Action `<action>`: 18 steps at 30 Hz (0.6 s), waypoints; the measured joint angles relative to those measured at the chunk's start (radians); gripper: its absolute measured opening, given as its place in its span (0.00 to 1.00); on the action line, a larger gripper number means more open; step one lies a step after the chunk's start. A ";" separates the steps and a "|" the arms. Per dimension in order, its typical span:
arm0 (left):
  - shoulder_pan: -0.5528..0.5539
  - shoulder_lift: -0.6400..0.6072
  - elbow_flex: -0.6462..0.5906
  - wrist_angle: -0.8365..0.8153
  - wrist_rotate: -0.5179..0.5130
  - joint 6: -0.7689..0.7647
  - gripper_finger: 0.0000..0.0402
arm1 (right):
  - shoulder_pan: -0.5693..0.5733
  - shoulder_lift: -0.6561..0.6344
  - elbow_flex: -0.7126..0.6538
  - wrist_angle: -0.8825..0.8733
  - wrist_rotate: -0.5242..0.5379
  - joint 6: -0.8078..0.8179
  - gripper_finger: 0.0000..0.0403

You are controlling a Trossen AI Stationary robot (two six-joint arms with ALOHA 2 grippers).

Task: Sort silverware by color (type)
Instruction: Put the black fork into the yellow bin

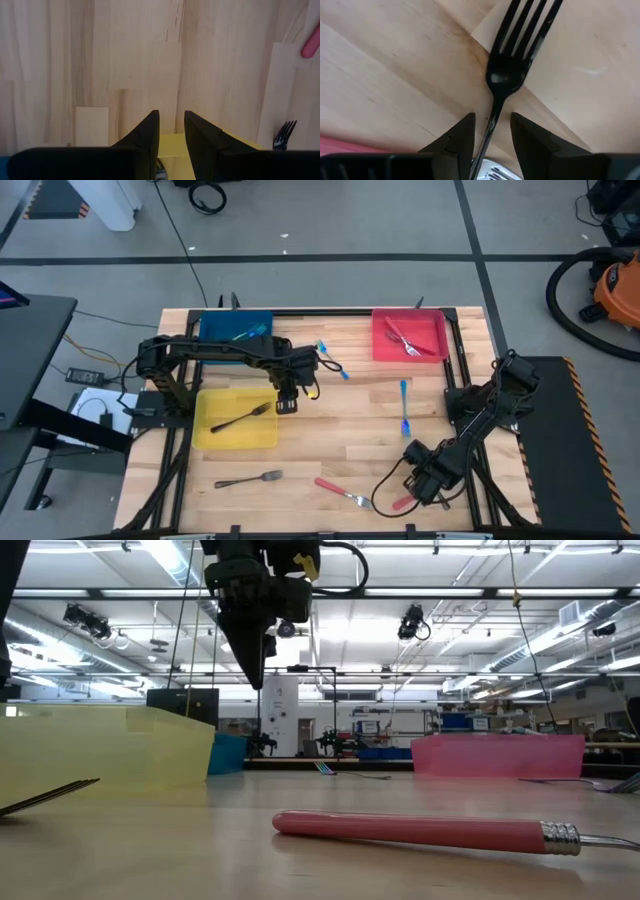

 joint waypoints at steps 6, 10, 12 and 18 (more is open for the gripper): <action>0.000 0.000 0.000 0.007 0.000 0.000 0.23 | 0.001 0.002 0.000 0.004 0.009 0.000 0.22; 0.000 0.000 0.000 0.006 0.000 0.007 0.23 | 0.002 0.003 -0.001 0.009 0.023 0.000 0.08; 0.000 0.000 0.000 0.006 0.000 0.008 0.23 | 0.002 0.003 -0.001 0.005 0.027 0.000 0.03; 0.003 0.000 0.000 0.005 0.000 0.040 0.23 | 0.002 0.003 -0.001 -0.010 0.029 -0.004 0.05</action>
